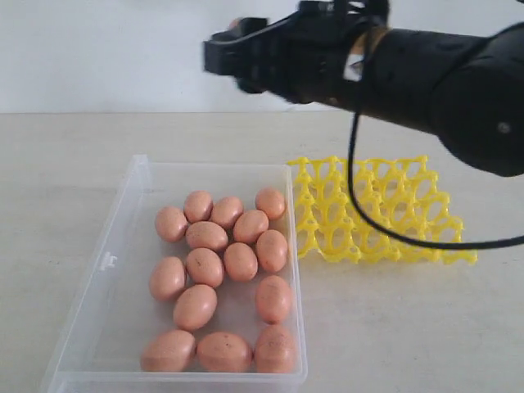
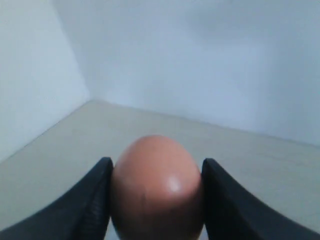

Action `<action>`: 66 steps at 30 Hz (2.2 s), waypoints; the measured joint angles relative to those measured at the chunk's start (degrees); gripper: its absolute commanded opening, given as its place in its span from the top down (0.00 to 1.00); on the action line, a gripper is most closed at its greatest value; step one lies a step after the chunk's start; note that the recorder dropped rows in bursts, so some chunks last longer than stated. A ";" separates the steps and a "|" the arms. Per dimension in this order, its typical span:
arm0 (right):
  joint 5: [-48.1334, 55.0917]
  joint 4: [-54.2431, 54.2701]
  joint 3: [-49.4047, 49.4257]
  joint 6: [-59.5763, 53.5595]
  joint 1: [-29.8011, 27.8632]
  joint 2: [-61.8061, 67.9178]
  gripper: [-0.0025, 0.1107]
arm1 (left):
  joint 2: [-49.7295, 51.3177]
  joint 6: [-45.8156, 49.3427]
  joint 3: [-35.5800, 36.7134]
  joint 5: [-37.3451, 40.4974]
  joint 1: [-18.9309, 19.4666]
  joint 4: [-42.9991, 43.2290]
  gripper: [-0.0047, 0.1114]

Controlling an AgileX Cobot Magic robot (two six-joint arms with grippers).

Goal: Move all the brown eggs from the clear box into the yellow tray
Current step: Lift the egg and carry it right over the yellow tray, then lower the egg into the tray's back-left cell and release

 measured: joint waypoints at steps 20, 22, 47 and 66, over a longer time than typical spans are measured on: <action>-30.31 -3.52 -0.04 7.39 -31.22 10.32 0.98 | 0.00 0.00 0.00 -0.25 0.00 0.00 0.95; -36.85 -18.77 -3.25 21.99 -34.86 15.67 0.98 | 0.00 -0.29 0.00 -1.27 0.00 0.00 0.95; -48.32 -67.37 -19.93 40.43 -36.45 43.71 0.98 | 0.00 -0.38 0.00 -7.73 0.00 0.00 0.95; -30.75 -66.39 -19.93 31.49 -32.21 44.23 0.80 | 0.00 -1.49 0.00 -7.78 0.00 0.00 0.95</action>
